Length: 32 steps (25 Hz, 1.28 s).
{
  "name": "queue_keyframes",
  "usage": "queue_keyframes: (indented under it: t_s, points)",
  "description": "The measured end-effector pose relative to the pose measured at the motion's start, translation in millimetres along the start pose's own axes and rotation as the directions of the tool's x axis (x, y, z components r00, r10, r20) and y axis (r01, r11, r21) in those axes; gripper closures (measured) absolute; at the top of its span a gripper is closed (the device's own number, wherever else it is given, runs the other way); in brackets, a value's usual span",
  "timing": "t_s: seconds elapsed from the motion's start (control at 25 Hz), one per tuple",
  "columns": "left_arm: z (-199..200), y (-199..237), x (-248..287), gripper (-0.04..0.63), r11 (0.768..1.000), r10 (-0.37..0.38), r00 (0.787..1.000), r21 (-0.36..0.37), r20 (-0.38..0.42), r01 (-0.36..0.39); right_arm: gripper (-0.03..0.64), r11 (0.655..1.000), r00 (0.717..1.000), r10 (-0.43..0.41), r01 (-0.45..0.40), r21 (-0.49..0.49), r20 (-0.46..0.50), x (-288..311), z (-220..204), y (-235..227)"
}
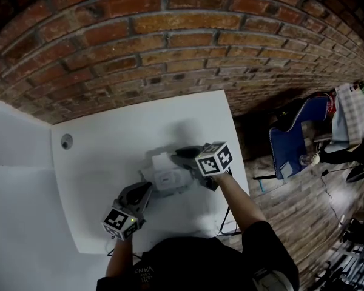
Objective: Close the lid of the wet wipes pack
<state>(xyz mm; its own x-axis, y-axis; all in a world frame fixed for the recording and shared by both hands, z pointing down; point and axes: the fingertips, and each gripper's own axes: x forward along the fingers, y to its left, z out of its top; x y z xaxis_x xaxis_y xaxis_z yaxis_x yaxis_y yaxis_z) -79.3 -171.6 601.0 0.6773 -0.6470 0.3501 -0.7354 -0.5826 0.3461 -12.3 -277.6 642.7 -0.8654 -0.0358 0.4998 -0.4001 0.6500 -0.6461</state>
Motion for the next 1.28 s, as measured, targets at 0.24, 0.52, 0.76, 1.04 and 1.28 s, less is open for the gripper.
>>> queue_keyframes:
  t_s: [0.24,0.52,0.76,1.04,1.28]
  points:
    - [2,-2,0,0.597,1.000,-0.009,1.000,-0.019,0.010,0.009,0.503,0.999,0.999,0.011,-0.009,-0.041,0.050,-7,5,8]
    - [-6,-4,1,0.597,0.998,-0.013,1.000,-0.059,-0.009,0.012,0.505,0.995,0.990,0.067,-0.058,-0.077,0.121,-21,15,30]
    - [-10,-8,1,0.597,0.998,-0.020,1.000,-0.068,-0.021,0.018,0.505,0.992,0.987,0.083,-0.068,-0.111,0.135,-29,6,50]
    - [-17,-10,0,0.597,0.996,-0.024,0.999,-0.083,-0.026,0.022,0.503,0.988,0.983,0.067,-0.042,-0.148,0.169,-38,-3,69]
    - [-16,-15,-4,0.597,0.995,-0.025,1.000,-0.096,-0.018,0.024,0.502,0.961,0.987,0.009,0.035,-0.274,0.158,-44,-12,77]
